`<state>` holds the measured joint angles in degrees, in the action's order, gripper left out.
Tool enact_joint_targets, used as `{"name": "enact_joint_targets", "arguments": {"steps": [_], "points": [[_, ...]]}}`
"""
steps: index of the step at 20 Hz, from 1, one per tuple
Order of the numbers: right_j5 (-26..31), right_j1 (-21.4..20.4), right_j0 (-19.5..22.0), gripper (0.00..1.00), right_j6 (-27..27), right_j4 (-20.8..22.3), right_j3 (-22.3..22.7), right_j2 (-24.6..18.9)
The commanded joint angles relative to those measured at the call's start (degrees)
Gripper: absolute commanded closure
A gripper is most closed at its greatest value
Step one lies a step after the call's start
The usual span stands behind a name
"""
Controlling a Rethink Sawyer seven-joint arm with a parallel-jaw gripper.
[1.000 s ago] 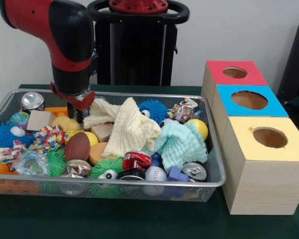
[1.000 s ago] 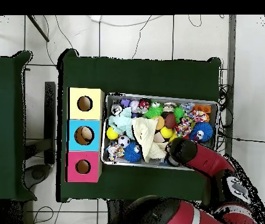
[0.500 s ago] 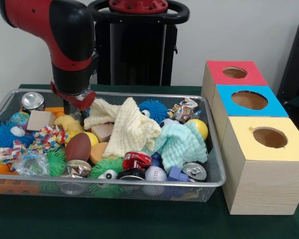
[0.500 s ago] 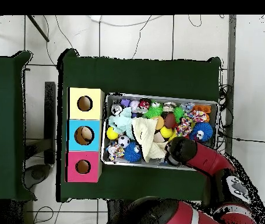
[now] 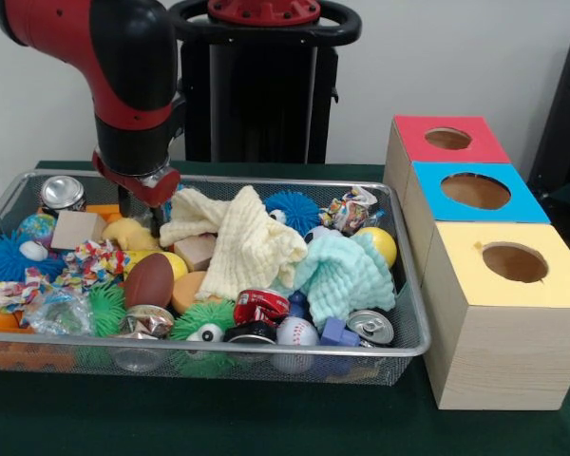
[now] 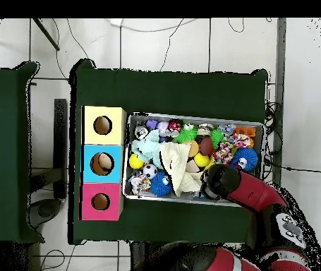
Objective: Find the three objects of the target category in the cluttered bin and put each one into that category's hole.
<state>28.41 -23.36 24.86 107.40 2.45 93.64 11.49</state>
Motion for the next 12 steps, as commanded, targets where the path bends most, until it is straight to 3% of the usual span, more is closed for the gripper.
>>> {"name": "enact_joint_targets", "arguments": {"steps": [1,4,6,9,12], "points": [[5.1,-1.3,-0.5,0.0,3.6,-0.1,-4.8,-3.2],[6.5,-2.2,-1.1,0.0,3.2,0.3,-5.2,-2.8],[8.6,-2.4,-0.4,0.0,-2.0,2.5,-7.2,-4.4],[8.2,-1.7,4.1,0.0,-13.9,6.4,-9.7,-11.7],[2.8,-1.2,9.8,0.0,-23.8,11.0,-9.3,-21.4]]}}
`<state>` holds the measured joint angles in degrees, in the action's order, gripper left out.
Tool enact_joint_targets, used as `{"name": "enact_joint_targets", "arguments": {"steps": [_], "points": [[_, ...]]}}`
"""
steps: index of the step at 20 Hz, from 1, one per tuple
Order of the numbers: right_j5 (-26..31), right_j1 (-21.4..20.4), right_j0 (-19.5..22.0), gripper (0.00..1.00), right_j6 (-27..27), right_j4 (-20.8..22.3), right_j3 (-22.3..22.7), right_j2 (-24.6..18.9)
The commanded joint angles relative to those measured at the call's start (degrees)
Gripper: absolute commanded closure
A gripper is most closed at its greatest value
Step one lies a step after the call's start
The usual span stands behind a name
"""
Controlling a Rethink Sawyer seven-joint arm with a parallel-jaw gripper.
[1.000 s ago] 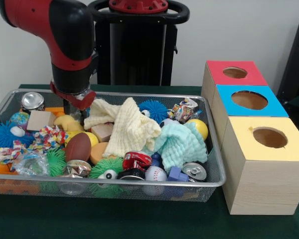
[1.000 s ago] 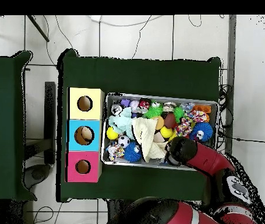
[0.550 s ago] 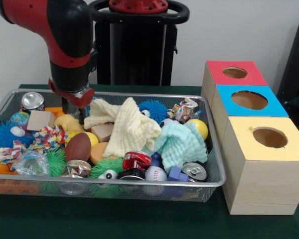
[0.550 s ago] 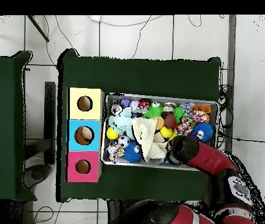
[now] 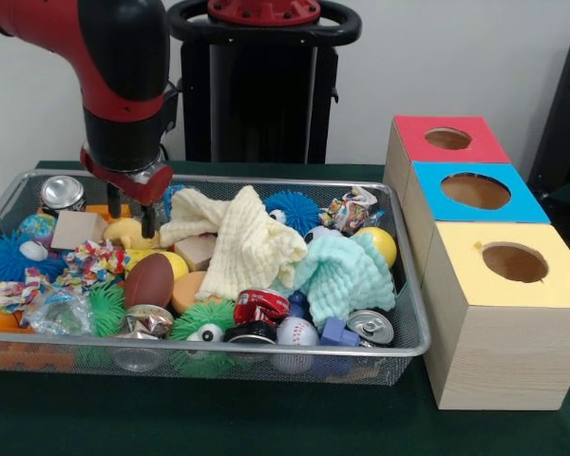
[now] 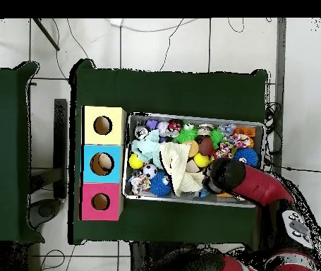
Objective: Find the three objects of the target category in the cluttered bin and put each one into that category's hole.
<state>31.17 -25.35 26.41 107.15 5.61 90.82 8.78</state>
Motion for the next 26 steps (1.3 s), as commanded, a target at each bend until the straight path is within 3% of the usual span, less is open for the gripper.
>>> {"name": "enact_joint_targets", "arguments": {"steps": [1,2,6,10,17,22,26], "points": [[-1.2,0.8,9.4,0.0,-24.8,9.3,-6.3,-20.7],[-2.9,1.0,11.5,0.0,-28.1,11.5,-5.8,-24.6],[-3.7,2.0,15.0,0.0,-31.8,17.4,-5.9,-32.1],[-1.7,2.9,16.0,0.0,-31.5,20.9,-6.4,-35.3],[-1.7,-0.9,16.4,0.0,-24.1,23.0,-0.8,-34.5],[-1.9,-7.2,15.2,0.0,-15.7,22.5,6.2,-31.0],[-4.1,-12.1,15.5,0.0,-12.3,22.2,12.2,-29.5]]}}
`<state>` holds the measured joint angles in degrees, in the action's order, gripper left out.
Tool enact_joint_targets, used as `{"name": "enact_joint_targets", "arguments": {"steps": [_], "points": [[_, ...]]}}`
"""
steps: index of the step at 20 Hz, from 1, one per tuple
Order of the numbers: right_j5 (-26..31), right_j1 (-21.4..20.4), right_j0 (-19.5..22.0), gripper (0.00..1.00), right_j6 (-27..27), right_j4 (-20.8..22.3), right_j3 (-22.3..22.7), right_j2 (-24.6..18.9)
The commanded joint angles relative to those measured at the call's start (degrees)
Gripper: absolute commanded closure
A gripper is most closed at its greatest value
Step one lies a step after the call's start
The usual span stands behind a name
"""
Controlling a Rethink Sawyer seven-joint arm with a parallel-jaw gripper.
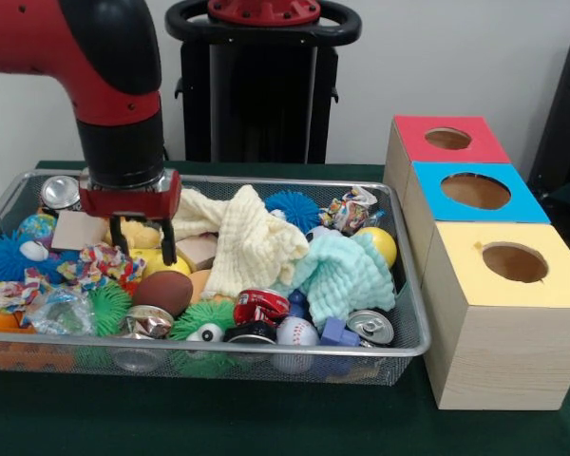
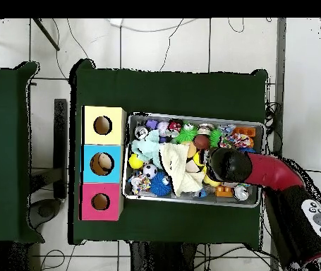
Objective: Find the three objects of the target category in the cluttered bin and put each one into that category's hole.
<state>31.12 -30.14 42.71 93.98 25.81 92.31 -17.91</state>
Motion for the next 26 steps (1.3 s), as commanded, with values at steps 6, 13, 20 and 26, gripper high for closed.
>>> {"name": "enact_joint_targets", "arguments": {"steps": [6,13,20,26], "points": [[-6.7,-10.1,-1.4,0.0,3.4,2.4,14.6,-1.2],[-13.1,-9.2,-2.5,0.0,6.3,4.3,17.7,1.8],[-20.4,-4.5,-1.9,0.0,6.0,5.8,18.3,4.5],[-22.6,-4.2,-0.2,0.0,5.2,6.6,20.1,5.1]]}}
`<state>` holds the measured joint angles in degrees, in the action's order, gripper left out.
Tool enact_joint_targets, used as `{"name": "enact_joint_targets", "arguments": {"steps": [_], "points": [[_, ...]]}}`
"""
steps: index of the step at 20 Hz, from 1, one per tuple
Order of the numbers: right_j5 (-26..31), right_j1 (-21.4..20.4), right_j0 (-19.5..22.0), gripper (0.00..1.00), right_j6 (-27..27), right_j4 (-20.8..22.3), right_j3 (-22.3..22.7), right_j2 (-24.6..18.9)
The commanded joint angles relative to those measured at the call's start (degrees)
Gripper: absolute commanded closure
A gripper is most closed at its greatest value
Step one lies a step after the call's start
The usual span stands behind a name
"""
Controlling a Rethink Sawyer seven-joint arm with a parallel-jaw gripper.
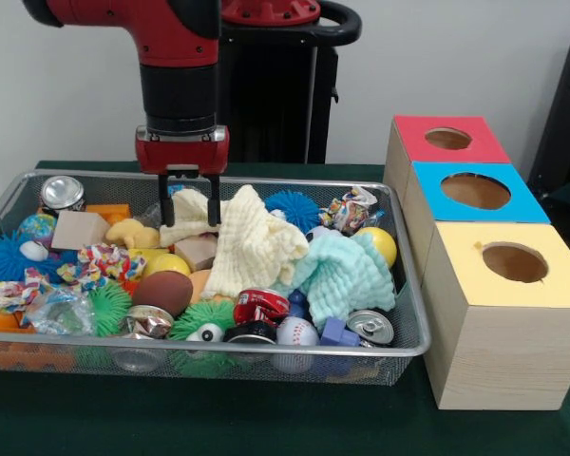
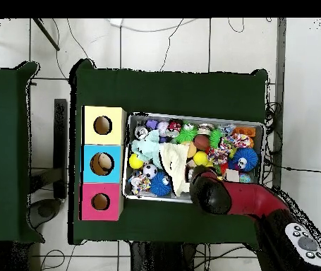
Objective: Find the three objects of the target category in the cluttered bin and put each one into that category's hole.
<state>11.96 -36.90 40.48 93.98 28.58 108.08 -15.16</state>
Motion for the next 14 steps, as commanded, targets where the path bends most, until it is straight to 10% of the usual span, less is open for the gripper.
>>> {"name": "enact_joint_targets", "arguments": {"steps": [1,14], "points": [[-3.7,2.6,2.2,0.0,5.1,4.0,4.5,2.3],[-2.8,1.0,7.1,0.0,2.8,5.6,6.8,0.7]]}}
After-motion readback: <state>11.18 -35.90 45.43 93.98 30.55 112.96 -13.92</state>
